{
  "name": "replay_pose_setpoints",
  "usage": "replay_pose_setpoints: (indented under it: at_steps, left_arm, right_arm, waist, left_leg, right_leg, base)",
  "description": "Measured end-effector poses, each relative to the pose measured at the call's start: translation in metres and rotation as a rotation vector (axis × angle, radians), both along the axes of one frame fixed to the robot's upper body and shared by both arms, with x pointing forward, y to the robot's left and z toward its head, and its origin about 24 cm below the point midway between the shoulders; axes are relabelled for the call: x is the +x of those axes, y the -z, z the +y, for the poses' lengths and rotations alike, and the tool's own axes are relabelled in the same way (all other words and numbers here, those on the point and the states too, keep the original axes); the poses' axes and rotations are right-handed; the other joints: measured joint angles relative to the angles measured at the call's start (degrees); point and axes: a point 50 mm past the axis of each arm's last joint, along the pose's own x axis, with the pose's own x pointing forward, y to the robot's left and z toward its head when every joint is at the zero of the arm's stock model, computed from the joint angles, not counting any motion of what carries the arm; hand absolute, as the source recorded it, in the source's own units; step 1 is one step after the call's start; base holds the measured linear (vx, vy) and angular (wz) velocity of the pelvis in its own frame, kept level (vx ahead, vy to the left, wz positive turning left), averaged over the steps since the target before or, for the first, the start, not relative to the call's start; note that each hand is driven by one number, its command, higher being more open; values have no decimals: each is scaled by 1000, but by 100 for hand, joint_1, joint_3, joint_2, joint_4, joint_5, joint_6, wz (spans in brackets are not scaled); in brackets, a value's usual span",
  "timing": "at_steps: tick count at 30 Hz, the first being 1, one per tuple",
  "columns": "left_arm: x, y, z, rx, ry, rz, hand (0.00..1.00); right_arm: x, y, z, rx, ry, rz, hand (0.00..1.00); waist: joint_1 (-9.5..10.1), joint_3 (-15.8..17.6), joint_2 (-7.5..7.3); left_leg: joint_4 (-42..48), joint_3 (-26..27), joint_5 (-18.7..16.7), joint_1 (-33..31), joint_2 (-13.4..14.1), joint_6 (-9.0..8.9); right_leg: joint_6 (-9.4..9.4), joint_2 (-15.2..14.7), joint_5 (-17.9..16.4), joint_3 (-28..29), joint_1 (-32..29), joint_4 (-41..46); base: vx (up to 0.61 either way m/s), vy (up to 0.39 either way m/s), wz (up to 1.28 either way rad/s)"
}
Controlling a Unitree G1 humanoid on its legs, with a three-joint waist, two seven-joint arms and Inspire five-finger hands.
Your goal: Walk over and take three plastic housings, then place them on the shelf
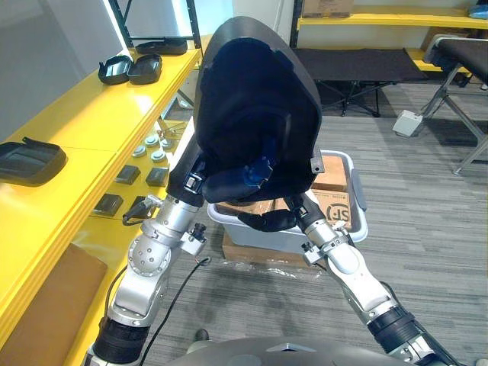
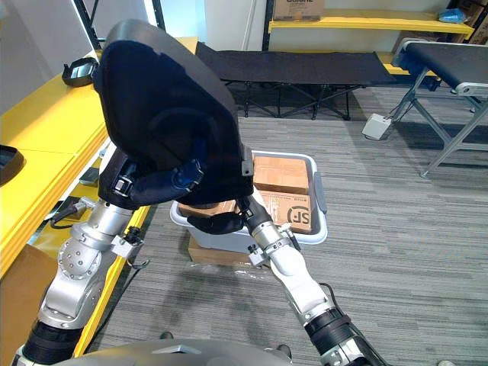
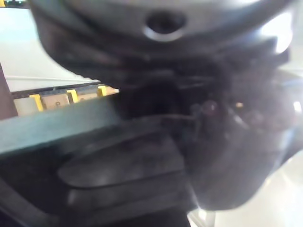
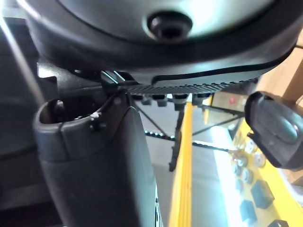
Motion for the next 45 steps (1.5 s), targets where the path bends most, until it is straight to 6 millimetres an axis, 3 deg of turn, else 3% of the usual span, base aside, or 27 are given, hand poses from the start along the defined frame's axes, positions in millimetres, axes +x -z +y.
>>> replay_pose_setpoints:
  at_steps: [8, 12, 18, 28, 45]
  left_arm:
    - [8, 25, 19, -116, -86, 162, 0]
    - [14, 43, 47, -103, -260, 267, 0]
    - [13, 42, 65, -131, -356, 265, 0]
    - [13, 41, 61, -106, -300, 261, 0]
    - [12, 26, 36, -19, -96, 197, 0]
  right_arm:
    - [-1, 2, -11, -89, 83, -8, 100]
    - [-2, -10, -31, -31, 201, -54, 100]
    - [-11, -1, -51, -26, 285, -9, 100]
    - [-19, 7, -50, -34, 247, 35, 100]
    - [-12, -13, -26, 47, 124, -62, 100]
  waist:
    - [-33, 159, 89]
    - [-145, 301, 77]
    - [-189, 321, 9]
    - [-184, 333, -9]
    - [-172, 349, -55]
  left_leg:
    - [0, 22, -36, 10, 0, -13]
    - [1, 75, -35, 12, 1, 2]
    - [4, 178, -54, 24, 2, 10]
    - [3, 176, -115, 93, 13, 44]
    - [77, 99, -150, 105, 13, 28]
  right_leg:
    - [5, 0, -7, 32, -28, 24]
    - [6, 0, -9, 88, -72, 30]
    - [11, -2, -15, 182, -125, 59]
    - [5, -13, -136, 182, -146, 236]
    - [13, -19, -188, 63, -35, 278]
  base:
    - [0, 0, -1]
    - [0, 0, -5]
    - [16, 6, -8]
    - [-10, 1, 0]
    - [-6, 2, 2]
